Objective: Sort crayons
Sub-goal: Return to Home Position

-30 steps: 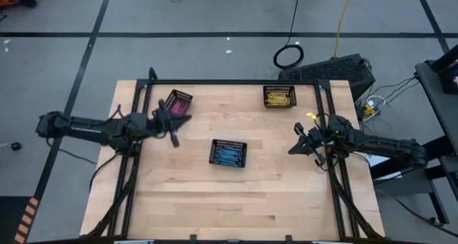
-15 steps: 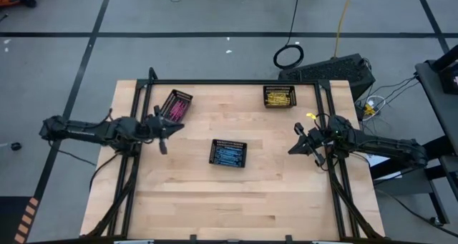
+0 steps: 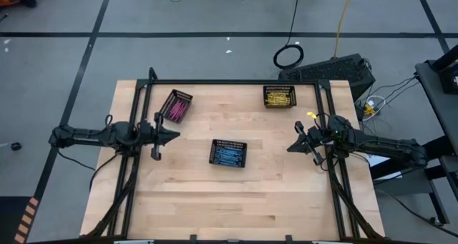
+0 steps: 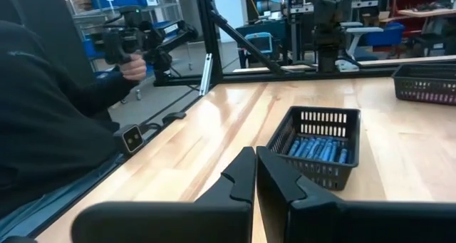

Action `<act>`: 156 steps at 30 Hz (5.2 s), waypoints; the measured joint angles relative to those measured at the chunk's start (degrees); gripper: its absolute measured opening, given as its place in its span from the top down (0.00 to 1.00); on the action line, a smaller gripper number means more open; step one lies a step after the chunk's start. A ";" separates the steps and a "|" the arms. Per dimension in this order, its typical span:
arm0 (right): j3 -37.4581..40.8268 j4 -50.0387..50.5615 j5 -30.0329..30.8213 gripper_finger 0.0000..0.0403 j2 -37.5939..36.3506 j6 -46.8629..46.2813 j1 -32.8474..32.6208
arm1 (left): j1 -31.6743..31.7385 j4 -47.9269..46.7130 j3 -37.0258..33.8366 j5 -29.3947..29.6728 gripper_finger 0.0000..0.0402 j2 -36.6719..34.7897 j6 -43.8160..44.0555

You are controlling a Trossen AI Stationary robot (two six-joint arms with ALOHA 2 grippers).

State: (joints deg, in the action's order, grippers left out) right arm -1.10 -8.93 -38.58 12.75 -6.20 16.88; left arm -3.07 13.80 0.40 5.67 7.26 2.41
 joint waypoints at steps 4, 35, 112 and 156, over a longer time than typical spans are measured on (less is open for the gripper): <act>0.00 0.22 -0.20 1.00 0.00 0.00 0.02 | 0.23 -2.58 0.00 -0.77 1.00 -1.12 -2.08; 0.31 -6.23 29.37 1.00 -6.81 -1.08 -20.68 | 2.69 -11.45 -0.07 -0.72 1.00 -4.01 1.63; 0.22 7.11 37.06 1.00 -12.44 5.18 -6.78 | 2.69 -11.48 -0.13 -0.92 1.00 -4.01 1.67; 0.23 7.09 37.05 1.00 -12.44 5.20 -6.78 | 2.69 -11.46 -0.14 -0.90 1.00 -4.01 1.67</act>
State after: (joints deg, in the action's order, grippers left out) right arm -0.87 -1.85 -1.53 0.32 -0.99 10.11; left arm -0.38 2.34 0.26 4.78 3.25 4.08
